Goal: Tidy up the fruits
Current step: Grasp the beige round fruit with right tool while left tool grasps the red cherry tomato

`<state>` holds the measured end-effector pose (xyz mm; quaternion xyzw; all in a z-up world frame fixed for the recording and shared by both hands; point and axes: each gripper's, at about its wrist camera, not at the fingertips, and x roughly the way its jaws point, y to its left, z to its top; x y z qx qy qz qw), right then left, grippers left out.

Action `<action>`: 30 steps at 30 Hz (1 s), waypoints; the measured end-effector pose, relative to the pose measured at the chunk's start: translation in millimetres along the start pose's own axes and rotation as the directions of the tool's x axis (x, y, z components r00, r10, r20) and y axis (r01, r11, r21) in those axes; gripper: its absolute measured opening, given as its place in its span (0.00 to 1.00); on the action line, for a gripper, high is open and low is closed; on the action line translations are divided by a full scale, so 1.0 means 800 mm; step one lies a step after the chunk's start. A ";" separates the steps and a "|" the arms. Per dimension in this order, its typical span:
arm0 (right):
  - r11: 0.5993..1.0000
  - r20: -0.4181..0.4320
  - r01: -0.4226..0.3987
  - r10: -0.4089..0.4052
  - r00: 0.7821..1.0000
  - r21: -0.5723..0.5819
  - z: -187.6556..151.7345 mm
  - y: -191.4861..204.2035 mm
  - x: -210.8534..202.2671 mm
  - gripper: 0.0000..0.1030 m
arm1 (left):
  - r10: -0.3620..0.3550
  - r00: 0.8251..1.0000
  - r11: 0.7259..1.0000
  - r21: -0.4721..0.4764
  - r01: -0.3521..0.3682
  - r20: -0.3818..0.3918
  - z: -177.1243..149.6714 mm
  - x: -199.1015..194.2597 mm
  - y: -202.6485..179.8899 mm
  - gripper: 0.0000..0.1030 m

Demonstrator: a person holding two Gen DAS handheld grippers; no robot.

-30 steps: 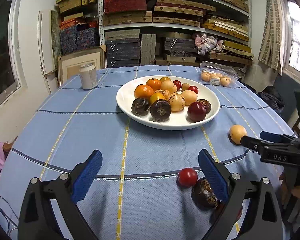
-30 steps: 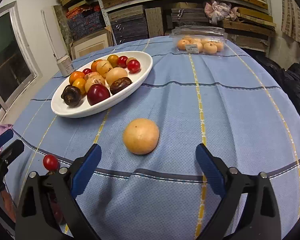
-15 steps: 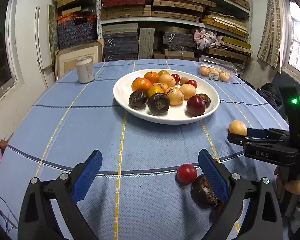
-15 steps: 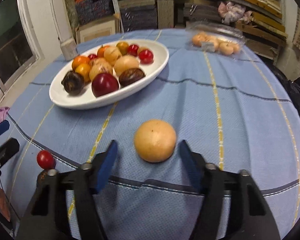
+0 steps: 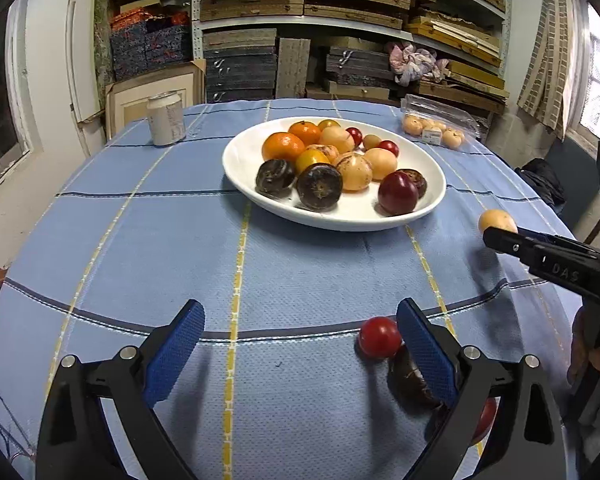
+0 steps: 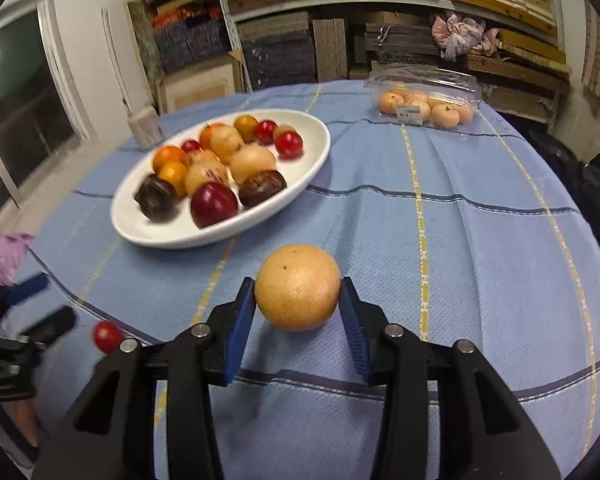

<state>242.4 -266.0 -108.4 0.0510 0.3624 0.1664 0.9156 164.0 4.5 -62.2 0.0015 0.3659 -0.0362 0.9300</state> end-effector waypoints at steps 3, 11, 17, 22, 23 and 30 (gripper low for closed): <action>0.999 -0.005 -0.006 0.007 1.000 0.036 0.000 -0.009 -0.003 0.41 | -0.049 0.999 0.998 0.024 0.049 -0.006 0.000 0.004 -0.010 0.95; 0.997 -0.011 -0.024 0.025 1.000 0.073 -0.004 -0.016 -0.005 0.41 | -0.129 0.985 0.986 0.093 0.140 -0.115 -0.010 0.033 -0.042 0.79; 0.997 -0.006 -0.029 0.029 1.000 0.075 -0.003 -0.016 -0.007 0.42 | -0.210 0.969 0.973 0.072 0.220 -0.128 -0.011 0.034 -0.042 0.61; 0.998 -0.012 -0.017 0.017 1.000 0.064 -0.005 -0.014 -0.005 0.41 | -0.271 0.951 0.960 0.038 0.279 -0.151 -0.009 0.038 -0.040 0.51; 0.999 -0.025 -0.004 0.005 1.000 0.053 -0.006 -0.013 -0.002 0.41 | -0.275 0.949 0.959 0.033 0.283 -0.153 -0.009 0.038 -0.039 0.51; 0.999 -0.091 0.038 -0.039 0.995 -0.009 -0.018 -0.004 0.016 0.41 | -0.281 0.947 0.958 0.010 0.287 -0.158 -0.009 0.035 -0.033 0.43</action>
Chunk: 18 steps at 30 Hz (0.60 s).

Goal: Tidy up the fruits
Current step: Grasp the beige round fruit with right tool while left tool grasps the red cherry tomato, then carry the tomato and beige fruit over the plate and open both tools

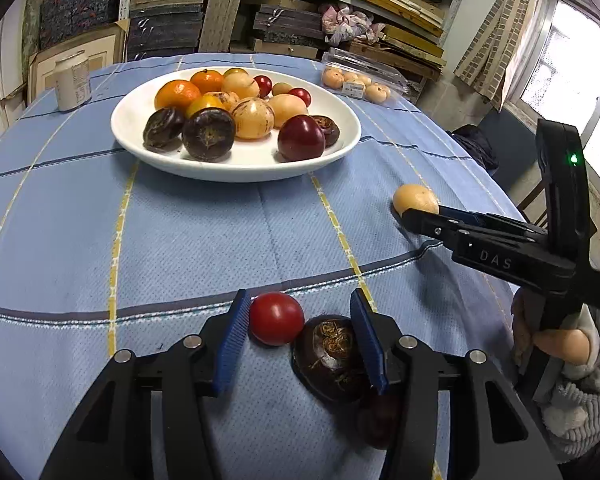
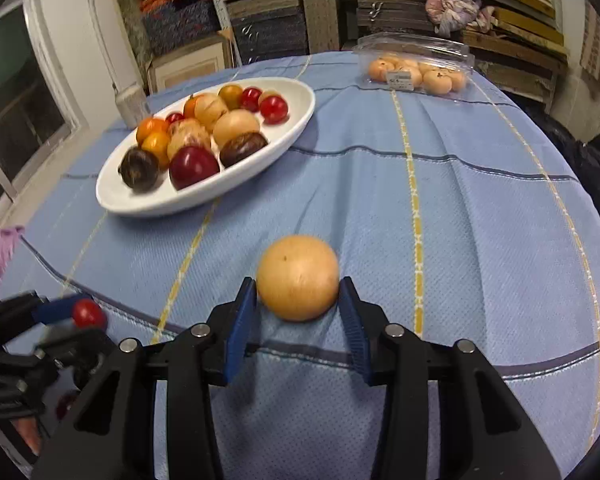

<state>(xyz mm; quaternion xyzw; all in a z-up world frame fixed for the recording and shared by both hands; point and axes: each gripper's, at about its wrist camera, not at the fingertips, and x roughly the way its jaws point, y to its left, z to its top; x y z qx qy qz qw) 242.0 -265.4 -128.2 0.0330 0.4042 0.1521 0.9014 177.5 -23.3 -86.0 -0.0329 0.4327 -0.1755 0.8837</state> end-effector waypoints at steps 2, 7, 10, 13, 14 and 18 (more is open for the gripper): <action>1.000 0.013 -0.001 0.001 1.000 0.007 -0.001 -0.002 -0.003 0.40 | 0.021 1.000 1.000 -0.010 -0.021 0.011 0.000 -0.004 0.005 0.25; 1.000 0.013 0.004 -0.004 1.000 0.000 -0.001 0.000 -0.002 0.40 | 0.032 0.999 0.999 0.026 -0.033 0.009 -0.004 0.000 -0.001 0.25; 1.000 0.016 0.003 -0.003 1.000 -0.002 -0.001 0.000 -0.003 0.40 | 0.052 0.999 0.998 0.045 -0.052 0.018 -0.006 0.000 -0.005 0.26; 1.000 0.023 0.007 -0.007 1.000 -0.010 -0.001 0.002 -0.005 0.39 | 0.043 0.999 0.998 0.034 -0.043 0.017 -0.008 -0.001 -0.003 0.26; 1.000 0.026 0.009 -0.008 1.000 -0.014 -0.001 0.003 -0.006 0.39 | 0.049 0.999 0.998 0.043 -0.050 0.020 -0.009 -0.002 -0.005 0.26; 1.000 0.021 0.007 -0.006 1.000 -0.015 -0.001 0.003 -0.004 0.39 | 0.074 0.997 0.994 0.082 -0.076 0.029 -0.012 -0.004 -0.014 0.26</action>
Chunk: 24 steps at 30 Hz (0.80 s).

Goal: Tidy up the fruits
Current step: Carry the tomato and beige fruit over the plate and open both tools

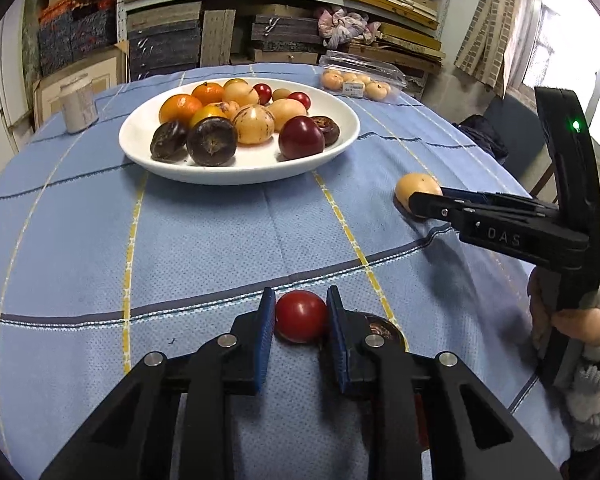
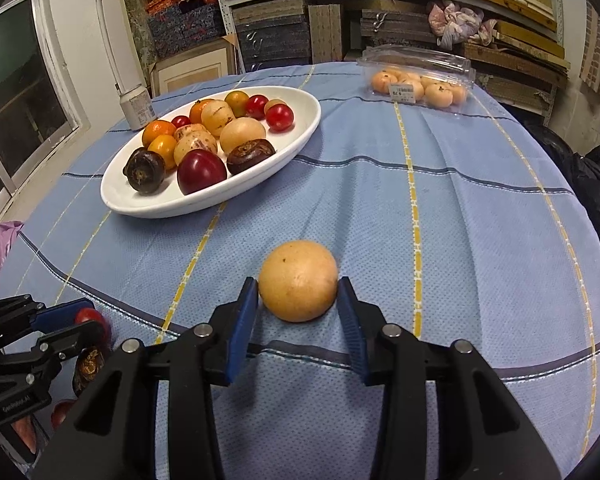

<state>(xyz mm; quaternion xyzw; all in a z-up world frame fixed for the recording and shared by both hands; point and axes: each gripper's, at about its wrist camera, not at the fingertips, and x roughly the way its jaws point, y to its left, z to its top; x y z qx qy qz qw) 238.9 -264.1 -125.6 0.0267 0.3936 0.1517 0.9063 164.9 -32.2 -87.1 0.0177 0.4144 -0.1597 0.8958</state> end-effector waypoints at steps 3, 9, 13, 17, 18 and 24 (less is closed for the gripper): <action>1.000 -0.003 -0.004 0.004 1.000 0.004 0.000 0.000 0.001 0.39 | -0.004 1.000 1.000 -0.006 0.004 -0.002 0.000 0.002 0.001 0.26; 1.000 0.008 -0.015 0.015 1.000 0.021 0.000 -0.003 -0.002 0.39 | 0.012 1.000 1.000 0.015 -0.012 0.005 0.000 0.000 -0.002 0.26; 0.999 0.020 -0.025 0.024 1.000 0.034 0.001 -0.006 -0.005 0.39 | 0.044 0.998 0.998 0.053 -0.047 0.043 0.000 -0.007 -0.011 0.25; 0.999 0.021 -0.027 0.026 0.999 0.036 0.002 -0.007 -0.006 0.39 | 0.095 0.990 0.993 0.056 -0.101 0.103 0.002 -0.020 -0.012 0.25; 0.999 0.022 -0.028 0.028 0.999 0.038 0.002 -0.008 -0.006 0.39 | 0.104 0.988 0.993 0.053 -0.110 0.111 0.003 -0.022 -0.011 0.25; 0.997 0.050 -0.046 0.044 0.998 0.057 0.005 -0.008 -0.015 0.35 | 0.190 0.966 0.978 0.050 -0.202 0.173 0.008 -0.034 -0.013 0.25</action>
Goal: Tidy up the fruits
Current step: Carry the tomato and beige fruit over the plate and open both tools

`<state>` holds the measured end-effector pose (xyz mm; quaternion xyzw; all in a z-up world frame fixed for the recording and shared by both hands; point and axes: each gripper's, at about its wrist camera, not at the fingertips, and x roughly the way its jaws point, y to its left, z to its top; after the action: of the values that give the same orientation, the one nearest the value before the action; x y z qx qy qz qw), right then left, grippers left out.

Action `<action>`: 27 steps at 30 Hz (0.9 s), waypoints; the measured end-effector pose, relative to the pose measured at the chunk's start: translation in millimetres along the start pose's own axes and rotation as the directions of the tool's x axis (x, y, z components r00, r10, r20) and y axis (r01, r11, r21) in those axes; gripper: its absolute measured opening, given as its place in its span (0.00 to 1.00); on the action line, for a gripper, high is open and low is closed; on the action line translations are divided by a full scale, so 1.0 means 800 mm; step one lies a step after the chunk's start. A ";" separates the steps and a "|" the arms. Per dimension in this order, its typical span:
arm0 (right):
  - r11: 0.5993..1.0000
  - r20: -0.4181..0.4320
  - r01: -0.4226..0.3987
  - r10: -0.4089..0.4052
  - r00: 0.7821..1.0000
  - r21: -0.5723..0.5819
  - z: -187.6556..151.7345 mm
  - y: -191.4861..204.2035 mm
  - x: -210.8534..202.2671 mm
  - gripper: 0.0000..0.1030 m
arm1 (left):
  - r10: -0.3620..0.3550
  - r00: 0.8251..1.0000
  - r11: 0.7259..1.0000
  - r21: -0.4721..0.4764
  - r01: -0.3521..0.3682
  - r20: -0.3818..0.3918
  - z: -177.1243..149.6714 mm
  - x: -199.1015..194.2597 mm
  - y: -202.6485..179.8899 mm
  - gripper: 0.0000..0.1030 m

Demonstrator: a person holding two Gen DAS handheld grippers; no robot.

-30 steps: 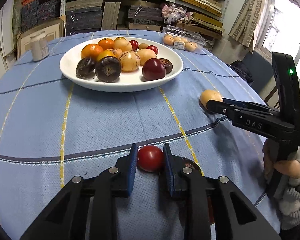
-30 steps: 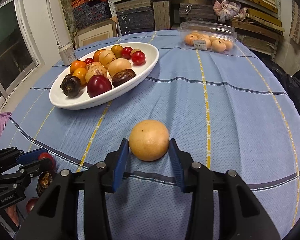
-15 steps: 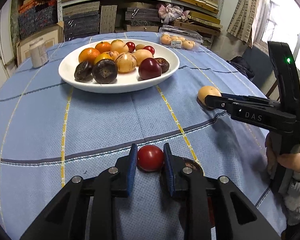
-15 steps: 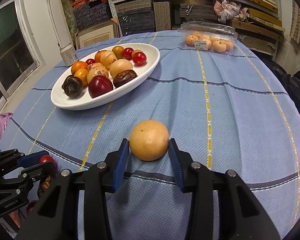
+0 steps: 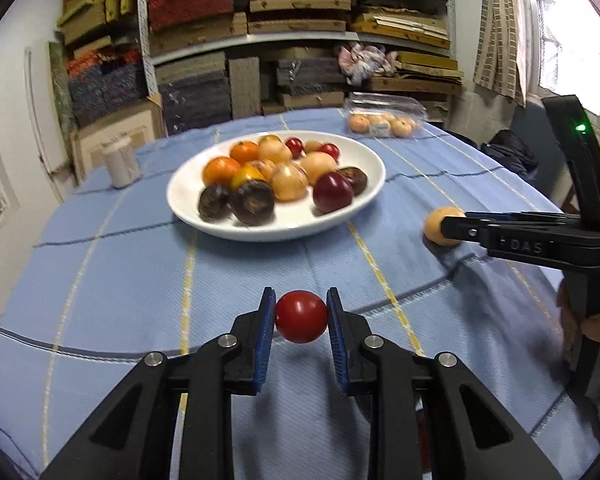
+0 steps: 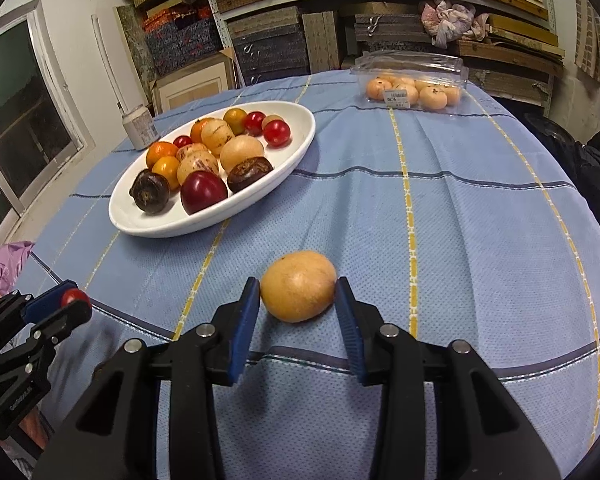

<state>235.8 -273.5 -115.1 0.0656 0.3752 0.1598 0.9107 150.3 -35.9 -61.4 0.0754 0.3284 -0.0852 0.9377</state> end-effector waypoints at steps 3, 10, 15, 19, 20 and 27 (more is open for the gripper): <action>1.000 0.022 -0.012 0.012 1.000 0.001 0.001 0.002 -0.007 0.31 | 0.008 1.000 1.000 -0.007 -0.008 0.012 0.003 -0.003 0.003 0.25; 0.999 -0.048 -0.002 -0.001 0.999 -0.049 -0.004 0.015 0.014 0.40 | 0.008 1.000 1.000 -0.017 -0.008 0.007 0.006 -0.001 0.009 0.25; 0.997 -0.085 0.014 -0.021 0.996 -0.082 -0.008 0.023 0.023 0.39 | 0.007 1.000 1.000 -0.010 -0.008 -0.009 0.003 0.003 0.007 0.25; 0.990 -0.074 0.031 -0.041 0.996 -0.135 -0.013 0.036 0.019 0.38 | 0.005 1.000 1.000 -0.016 -0.005 -0.008 0.003 0.003 0.008 0.25; 0.990 -0.065 0.028 -0.037 0.997 -0.139 -0.014 0.038 0.017 0.38 | 0.005 1.000 1.000 -0.018 -0.005 -0.003 0.004 0.002 0.009 0.25; 0.998 -0.018 -0.043 0.042 0.999 -0.056 0.001 0.025 -0.003 0.38 | -0.066 0.998 0.989 -0.134 0.067 0.009 0.022 -0.001 0.044 0.25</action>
<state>230.0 -255.7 -108.7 0.0467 0.3768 0.1902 0.9053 168.1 -4.8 -44.1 0.0010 0.3336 -0.0943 0.9380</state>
